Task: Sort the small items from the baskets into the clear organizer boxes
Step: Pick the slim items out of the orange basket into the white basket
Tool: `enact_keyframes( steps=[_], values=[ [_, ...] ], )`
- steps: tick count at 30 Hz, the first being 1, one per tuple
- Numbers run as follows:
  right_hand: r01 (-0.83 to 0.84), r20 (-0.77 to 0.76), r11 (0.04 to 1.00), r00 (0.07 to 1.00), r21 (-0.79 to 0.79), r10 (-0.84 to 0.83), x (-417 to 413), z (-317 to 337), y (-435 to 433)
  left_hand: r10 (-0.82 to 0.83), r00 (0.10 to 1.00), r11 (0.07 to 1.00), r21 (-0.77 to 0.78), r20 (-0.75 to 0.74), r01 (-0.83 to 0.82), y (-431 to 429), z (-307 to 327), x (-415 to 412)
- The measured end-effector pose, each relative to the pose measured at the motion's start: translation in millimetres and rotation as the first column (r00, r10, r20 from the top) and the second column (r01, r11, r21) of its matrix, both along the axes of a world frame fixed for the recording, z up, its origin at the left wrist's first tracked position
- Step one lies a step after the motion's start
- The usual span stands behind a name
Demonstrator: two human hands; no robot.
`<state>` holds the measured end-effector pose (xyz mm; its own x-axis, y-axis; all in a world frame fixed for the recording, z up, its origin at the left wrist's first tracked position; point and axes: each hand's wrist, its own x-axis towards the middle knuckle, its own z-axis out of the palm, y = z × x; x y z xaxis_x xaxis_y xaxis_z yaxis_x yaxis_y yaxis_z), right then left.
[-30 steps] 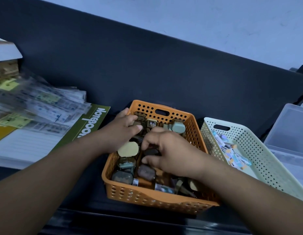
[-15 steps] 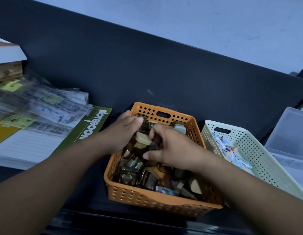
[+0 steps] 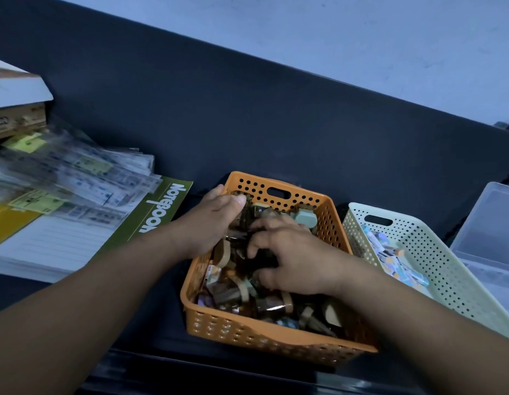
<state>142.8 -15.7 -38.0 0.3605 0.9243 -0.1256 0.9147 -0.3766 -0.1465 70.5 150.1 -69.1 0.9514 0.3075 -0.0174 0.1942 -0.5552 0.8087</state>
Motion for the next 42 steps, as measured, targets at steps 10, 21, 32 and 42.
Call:
enact_keyframes(
  steps=[10,21,32,42],
  values=[
    [-0.205,-0.032,0.974,0.979,-0.097,0.202,-17,-6,5,-0.004,1.000,1.000,0.007,-0.008,0.004,-1,1,-2],
    [-0.140,0.186,0.952,0.963,-0.271,0.195,-22,2,22,-0.004,1.000,1.000,-0.030,-0.001,0.004,-6,4,-6],
    [-0.120,0.046,0.974,0.990,-0.192,0.131,-20,-23,24,-0.015,1.000,0.998,-0.058,0.015,0.016,-4,2,-7],
    [0.097,-0.529,0.968,0.848,0.231,0.041,-1,3,-3,0.002,1.000,0.998,-0.057,0.017,-0.001,-4,3,-5]
  ],
)
